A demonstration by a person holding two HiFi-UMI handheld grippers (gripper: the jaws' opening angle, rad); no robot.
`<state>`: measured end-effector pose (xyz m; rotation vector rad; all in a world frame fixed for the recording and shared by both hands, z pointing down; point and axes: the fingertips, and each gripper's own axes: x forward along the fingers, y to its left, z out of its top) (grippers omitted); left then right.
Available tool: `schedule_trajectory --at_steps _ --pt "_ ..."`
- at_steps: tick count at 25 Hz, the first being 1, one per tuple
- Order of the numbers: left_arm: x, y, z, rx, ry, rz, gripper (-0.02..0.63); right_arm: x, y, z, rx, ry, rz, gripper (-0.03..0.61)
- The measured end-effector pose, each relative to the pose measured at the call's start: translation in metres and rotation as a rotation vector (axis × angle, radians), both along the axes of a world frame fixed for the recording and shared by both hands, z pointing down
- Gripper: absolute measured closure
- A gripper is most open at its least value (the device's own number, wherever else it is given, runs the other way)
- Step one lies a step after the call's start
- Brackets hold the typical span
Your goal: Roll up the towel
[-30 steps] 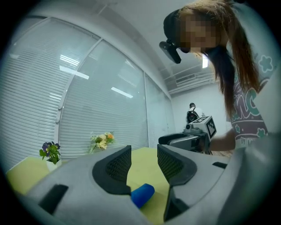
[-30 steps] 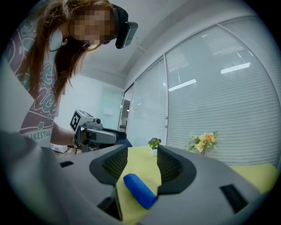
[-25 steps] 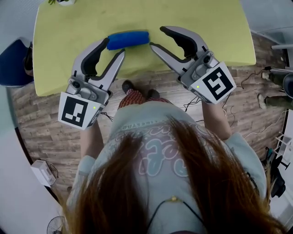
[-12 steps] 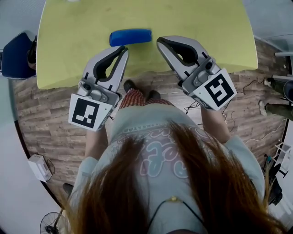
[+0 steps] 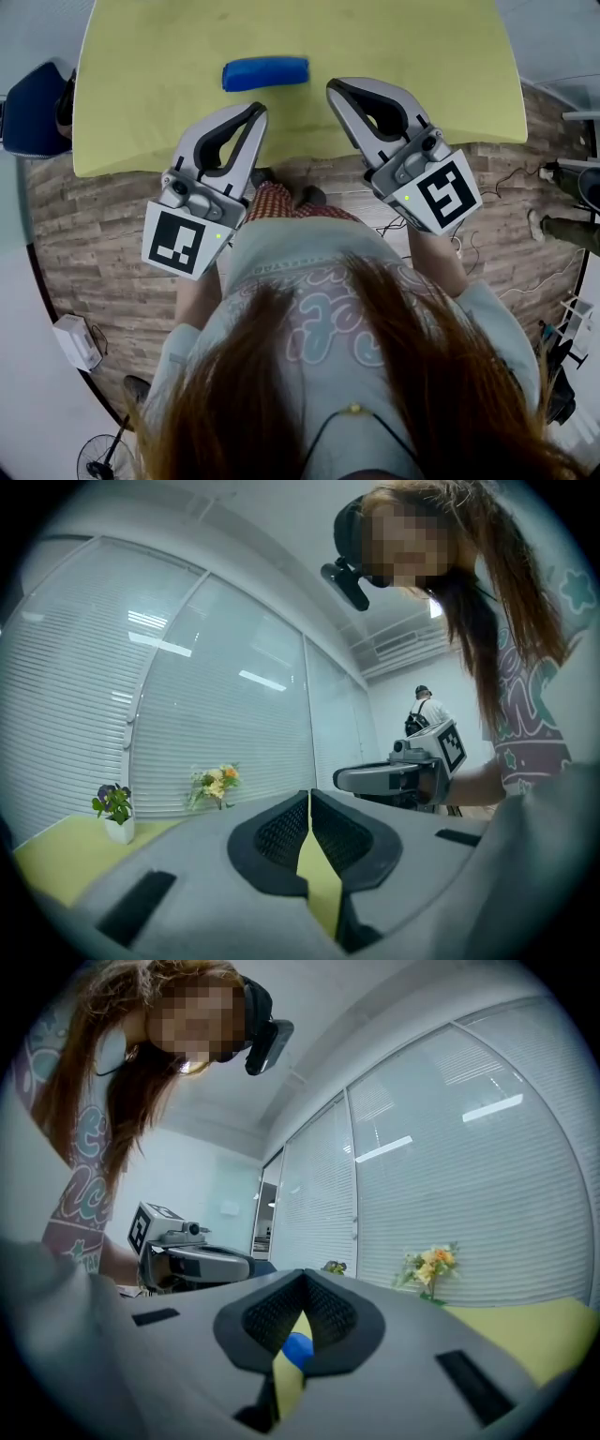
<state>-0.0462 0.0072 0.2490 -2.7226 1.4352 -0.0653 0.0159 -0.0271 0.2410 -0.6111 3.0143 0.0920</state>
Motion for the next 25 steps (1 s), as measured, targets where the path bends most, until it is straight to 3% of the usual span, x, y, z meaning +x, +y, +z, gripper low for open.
schedule_trajectory --at_steps 13,19,25 --pt "0.0034 -0.0056 -0.0029 0.017 -0.010 -0.008 0.595 0.0053 -0.0032 -0.0027 0.019 0.011 0.010 0.574" --pt "0.0035 -0.0067 0.0037 0.011 -0.051 -0.012 0.595 0.0017 -0.0059 -0.0029 0.029 0.014 0.006 0.574" --pt "0.0026 -0.0070 -0.0023 0.024 -0.032 -0.012 0.595 0.0034 -0.0057 -0.0019 0.012 0.000 -0.015 0.574"
